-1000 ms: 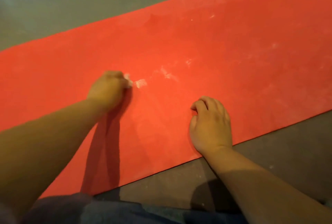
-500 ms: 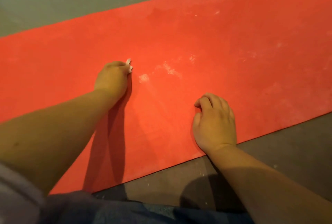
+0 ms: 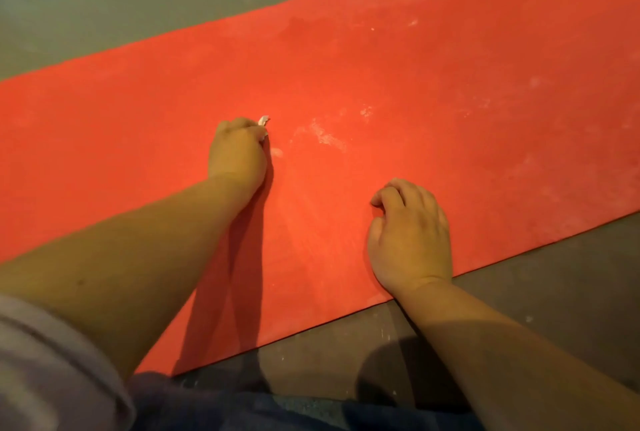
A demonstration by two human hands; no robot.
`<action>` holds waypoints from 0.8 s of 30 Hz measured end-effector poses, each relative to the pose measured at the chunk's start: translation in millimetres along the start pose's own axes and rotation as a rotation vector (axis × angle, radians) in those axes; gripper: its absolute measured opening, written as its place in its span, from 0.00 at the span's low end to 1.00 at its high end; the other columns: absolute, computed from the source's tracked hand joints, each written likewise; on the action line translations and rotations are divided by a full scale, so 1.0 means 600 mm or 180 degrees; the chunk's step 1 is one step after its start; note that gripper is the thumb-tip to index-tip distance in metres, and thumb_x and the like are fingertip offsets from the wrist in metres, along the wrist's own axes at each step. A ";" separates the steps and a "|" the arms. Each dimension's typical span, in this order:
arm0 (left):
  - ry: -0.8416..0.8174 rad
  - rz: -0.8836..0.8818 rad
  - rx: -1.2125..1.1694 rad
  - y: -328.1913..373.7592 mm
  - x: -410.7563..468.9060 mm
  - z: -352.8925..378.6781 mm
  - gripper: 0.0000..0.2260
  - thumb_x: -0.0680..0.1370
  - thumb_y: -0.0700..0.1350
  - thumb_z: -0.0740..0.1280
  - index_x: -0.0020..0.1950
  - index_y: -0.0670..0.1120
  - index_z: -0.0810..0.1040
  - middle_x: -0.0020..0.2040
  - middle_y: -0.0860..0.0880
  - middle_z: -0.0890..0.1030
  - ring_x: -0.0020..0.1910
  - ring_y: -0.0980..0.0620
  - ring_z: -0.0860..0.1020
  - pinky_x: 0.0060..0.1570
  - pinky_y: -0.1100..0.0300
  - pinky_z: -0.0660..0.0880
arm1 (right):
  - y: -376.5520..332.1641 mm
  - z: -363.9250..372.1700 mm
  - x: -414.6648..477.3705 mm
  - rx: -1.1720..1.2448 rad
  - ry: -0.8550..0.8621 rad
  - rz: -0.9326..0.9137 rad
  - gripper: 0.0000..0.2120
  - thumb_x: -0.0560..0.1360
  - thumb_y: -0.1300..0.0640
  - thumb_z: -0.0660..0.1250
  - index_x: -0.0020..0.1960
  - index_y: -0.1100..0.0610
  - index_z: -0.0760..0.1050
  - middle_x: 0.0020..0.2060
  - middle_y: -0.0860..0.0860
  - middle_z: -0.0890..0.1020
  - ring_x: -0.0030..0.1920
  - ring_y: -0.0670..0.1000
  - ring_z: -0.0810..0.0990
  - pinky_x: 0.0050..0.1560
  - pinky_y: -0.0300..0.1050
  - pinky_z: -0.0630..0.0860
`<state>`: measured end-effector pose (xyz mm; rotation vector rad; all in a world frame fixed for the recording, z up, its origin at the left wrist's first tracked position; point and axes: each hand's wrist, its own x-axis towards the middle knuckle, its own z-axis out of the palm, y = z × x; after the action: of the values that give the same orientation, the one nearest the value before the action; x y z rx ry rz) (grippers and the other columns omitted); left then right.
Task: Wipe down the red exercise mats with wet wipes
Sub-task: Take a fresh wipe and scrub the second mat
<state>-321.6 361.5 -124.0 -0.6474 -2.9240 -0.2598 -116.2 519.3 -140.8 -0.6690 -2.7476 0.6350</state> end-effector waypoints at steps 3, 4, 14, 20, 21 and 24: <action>-0.0075 0.0763 -0.0100 0.015 -0.050 -0.010 0.12 0.76 0.37 0.60 0.48 0.41 0.83 0.52 0.41 0.82 0.46 0.37 0.76 0.47 0.53 0.71 | 0.001 0.001 0.001 0.0031 0.0002 -0.0011 0.10 0.70 0.58 0.60 0.50 0.51 0.74 0.57 0.48 0.76 0.61 0.54 0.71 0.64 0.55 0.68; -0.0181 0.1247 -0.0168 0.002 -0.068 -0.019 0.13 0.76 0.39 0.59 0.49 0.42 0.83 0.51 0.42 0.82 0.44 0.38 0.78 0.45 0.53 0.74 | 0.001 0.001 0.001 0.0038 0.0017 -0.0016 0.10 0.69 0.58 0.60 0.49 0.51 0.74 0.57 0.48 0.76 0.61 0.54 0.71 0.64 0.54 0.68; -0.0019 0.0167 -0.0092 0.011 -0.017 -0.016 0.11 0.79 0.38 0.61 0.50 0.38 0.84 0.50 0.36 0.78 0.49 0.36 0.76 0.50 0.50 0.72 | 0.001 0.001 0.000 0.0068 0.0045 -0.0018 0.11 0.70 0.57 0.58 0.49 0.51 0.74 0.57 0.48 0.76 0.61 0.53 0.71 0.65 0.54 0.68; -0.0664 0.2076 -0.0151 -0.010 -0.071 -0.058 0.16 0.76 0.44 0.57 0.49 0.43 0.84 0.47 0.43 0.81 0.44 0.40 0.79 0.43 0.50 0.78 | 0.000 0.000 0.001 0.0057 0.0010 -0.0020 0.10 0.70 0.57 0.59 0.50 0.51 0.74 0.57 0.48 0.76 0.61 0.54 0.72 0.64 0.55 0.68; -0.0687 0.2089 0.0036 -0.021 -0.052 -0.057 0.15 0.76 0.43 0.58 0.49 0.43 0.84 0.48 0.43 0.81 0.45 0.40 0.80 0.43 0.51 0.77 | 0.000 0.001 0.002 0.0062 0.0006 -0.0018 0.10 0.70 0.58 0.59 0.50 0.51 0.74 0.57 0.48 0.76 0.61 0.54 0.72 0.64 0.55 0.68; -0.0390 0.0916 0.0335 -0.023 0.012 -0.034 0.11 0.78 0.38 0.61 0.53 0.41 0.83 0.53 0.40 0.78 0.52 0.37 0.77 0.49 0.51 0.72 | 0.001 -0.001 0.000 0.0055 0.0013 -0.0009 0.11 0.70 0.57 0.57 0.50 0.51 0.74 0.58 0.48 0.76 0.62 0.53 0.71 0.65 0.54 0.67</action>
<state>-332.4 348.0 -104.7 -1.0865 -2.8808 -0.0349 -116.1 520.0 -140.5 -0.6617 -2.7356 0.6554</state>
